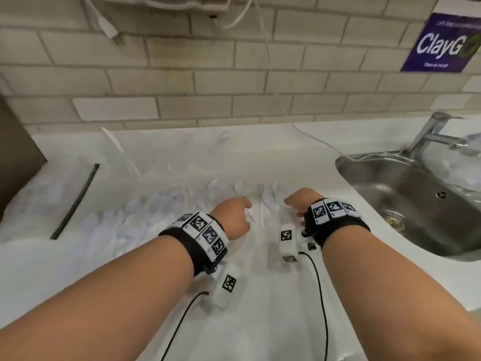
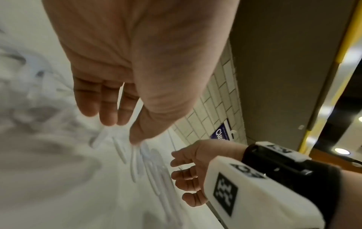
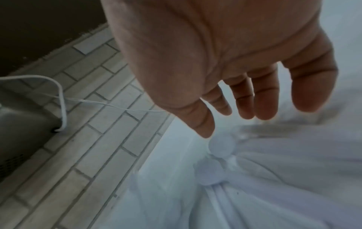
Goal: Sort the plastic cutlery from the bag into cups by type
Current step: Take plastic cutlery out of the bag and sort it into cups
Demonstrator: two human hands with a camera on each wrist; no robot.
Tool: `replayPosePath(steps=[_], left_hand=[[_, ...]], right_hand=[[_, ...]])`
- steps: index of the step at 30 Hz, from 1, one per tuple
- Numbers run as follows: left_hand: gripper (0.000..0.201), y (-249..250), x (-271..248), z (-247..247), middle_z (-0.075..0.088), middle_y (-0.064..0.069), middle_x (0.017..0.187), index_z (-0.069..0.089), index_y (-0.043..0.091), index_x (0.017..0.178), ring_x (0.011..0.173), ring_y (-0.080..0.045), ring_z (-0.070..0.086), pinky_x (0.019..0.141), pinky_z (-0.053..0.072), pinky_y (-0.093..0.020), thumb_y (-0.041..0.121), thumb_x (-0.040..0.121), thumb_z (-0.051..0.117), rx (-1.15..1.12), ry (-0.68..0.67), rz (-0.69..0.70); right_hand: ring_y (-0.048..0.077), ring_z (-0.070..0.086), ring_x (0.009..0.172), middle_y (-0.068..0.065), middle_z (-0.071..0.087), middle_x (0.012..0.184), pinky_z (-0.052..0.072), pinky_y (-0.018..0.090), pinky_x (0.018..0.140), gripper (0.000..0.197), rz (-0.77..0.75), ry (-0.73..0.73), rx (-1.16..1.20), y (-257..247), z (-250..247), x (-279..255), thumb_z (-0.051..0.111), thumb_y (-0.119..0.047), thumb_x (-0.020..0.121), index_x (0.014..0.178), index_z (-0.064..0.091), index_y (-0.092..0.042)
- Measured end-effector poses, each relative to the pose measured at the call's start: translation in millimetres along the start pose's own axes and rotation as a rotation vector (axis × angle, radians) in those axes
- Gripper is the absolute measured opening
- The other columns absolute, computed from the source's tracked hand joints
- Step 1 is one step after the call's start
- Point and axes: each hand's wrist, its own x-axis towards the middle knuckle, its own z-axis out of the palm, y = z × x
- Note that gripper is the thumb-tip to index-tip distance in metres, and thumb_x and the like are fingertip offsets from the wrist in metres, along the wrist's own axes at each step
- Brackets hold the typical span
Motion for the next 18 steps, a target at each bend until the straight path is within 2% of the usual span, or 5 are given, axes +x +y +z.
replayPosePath(steps=[3,7,11,15,18], left_hand=[[0.063,7.2,14.0,6.3,0.042,-0.014,0.142,0.028,0.018,0.147,0.124,-0.030,0.049,0.100,0.043,-0.035,0.012,0.089,0.052,0.026,-0.046,-0.066],[0.058,13.9,32.4,5.9,0.048,-0.016,0.136,0.031,0.018,0.145,0.119,-0.034,0.051,0.097,0.044,-0.037,0.011,0.089,0.046,0.161,-0.070,-0.110],[0.049,17.2,45.9,0.5,0.050,-0.016,0.139,0.040,0.007,0.141,0.125,-0.032,0.050,0.103,0.041,-0.037,0.004,0.093,0.038,0.070,-0.113,-0.149],[0.038,18.7,50.5,-5.7,0.055,-0.017,0.136,0.054,-0.002,0.129,0.124,-0.031,0.052,0.102,0.039,-0.033,0.002,0.094,0.042,-0.103,-0.094,-0.149],[0.022,10.8,59.7,-4.0,0.063,-0.017,0.109,0.062,0.000,0.103,0.091,-0.026,0.061,0.089,0.050,-0.036,0.013,0.095,0.046,-0.375,-0.096,-0.227]], right_hand=[[0.031,0.052,0.125,0.016,0.050,0.139,0.046,0.034,0.092,0.042,-0.015,-0.020,-0.031,-2.8,6.3,4.2,0.046,-0.020,0.098,0.137,0.046,-0.005],[0.032,0.058,0.114,0.011,0.061,0.124,0.044,0.037,0.100,0.042,-0.080,-0.023,-0.358,-11.8,17.4,8.7,0.043,-0.038,0.098,0.126,0.056,-0.009],[0.031,0.066,0.081,0.009,0.067,0.076,0.053,0.036,0.082,0.045,-0.067,0.002,-0.246,-23.2,21.9,19.6,0.046,-0.050,0.089,0.075,0.063,-0.011],[0.023,0.067,0.068,0.005,0.067,0.073,0.056,0.032,0.069,0.039,-0.107,-0.122,-0.465,-39.5,30.8,24.9,0.063,-0.048,0.074,0.086,0.065,-0.011],[0.020,0.064,0.074,0.004,0.067,0.090,0.051,0.028,0.067,0.035,-0.131,-0.143,-0.620,-46.8,35.4,22.8,0.068,-0.041,0.078,0.092,0.063,-0.010]])
